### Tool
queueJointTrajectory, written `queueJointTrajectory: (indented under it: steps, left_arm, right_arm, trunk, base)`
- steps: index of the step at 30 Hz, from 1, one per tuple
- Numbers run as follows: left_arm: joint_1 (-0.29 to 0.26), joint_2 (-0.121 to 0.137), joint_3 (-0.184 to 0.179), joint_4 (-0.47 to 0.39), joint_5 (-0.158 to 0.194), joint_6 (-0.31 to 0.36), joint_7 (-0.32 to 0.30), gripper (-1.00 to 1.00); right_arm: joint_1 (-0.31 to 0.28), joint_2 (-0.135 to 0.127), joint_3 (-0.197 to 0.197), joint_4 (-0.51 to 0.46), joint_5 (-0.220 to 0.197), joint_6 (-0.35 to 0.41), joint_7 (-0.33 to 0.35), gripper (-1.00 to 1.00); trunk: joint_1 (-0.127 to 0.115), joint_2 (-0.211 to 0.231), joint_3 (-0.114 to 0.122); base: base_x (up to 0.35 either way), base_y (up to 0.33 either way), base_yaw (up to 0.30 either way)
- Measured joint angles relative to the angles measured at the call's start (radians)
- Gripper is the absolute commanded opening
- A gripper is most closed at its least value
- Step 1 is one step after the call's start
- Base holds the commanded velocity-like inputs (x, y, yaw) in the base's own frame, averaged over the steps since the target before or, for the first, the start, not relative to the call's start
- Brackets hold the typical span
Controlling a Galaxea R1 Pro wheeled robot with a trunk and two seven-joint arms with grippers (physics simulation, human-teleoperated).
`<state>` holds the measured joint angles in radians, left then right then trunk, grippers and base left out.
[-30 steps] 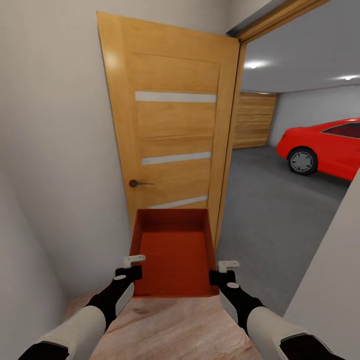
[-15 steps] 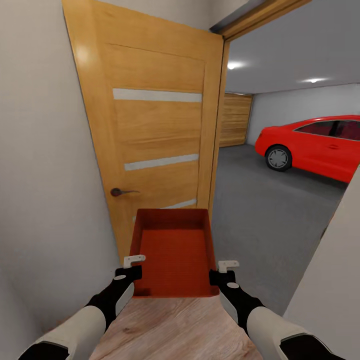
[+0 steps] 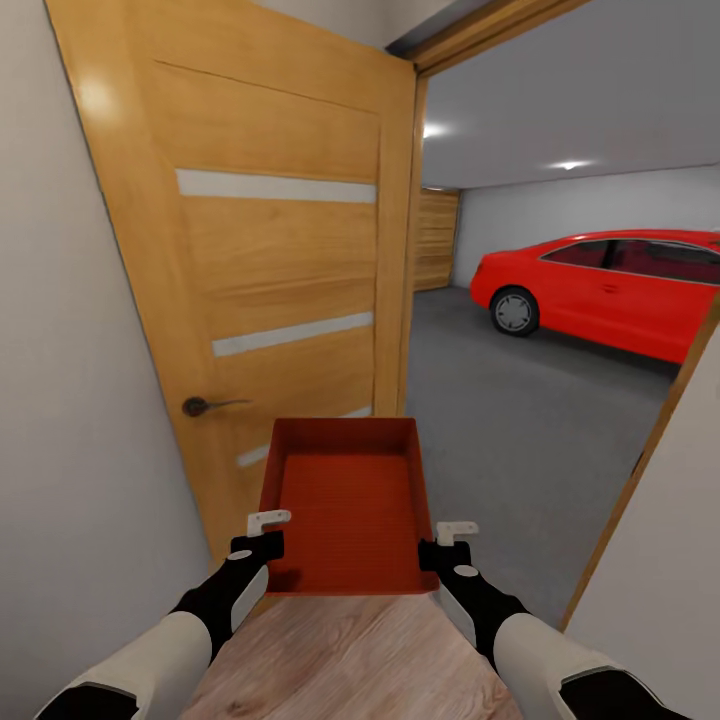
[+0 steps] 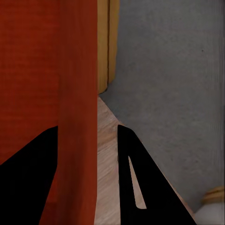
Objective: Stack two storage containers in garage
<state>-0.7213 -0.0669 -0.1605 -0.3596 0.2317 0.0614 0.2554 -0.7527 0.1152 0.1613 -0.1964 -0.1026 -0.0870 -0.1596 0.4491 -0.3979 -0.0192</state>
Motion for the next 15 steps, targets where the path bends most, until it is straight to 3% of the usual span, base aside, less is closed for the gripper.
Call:
queueJointTrajectory:
  steps: [15]
  left_arm:
    - [0.000,0.000,0.002,0.000,-0.001,0.000,0.000,-1.00]
  right_arm:
    - [0.000,0.000,0.001,0.000,0.000,0.000,0.000,-1.00]
  trunk:
    - [0.000,0.000,0.000]
  base:
    - [0.019,0.010,-0.255]
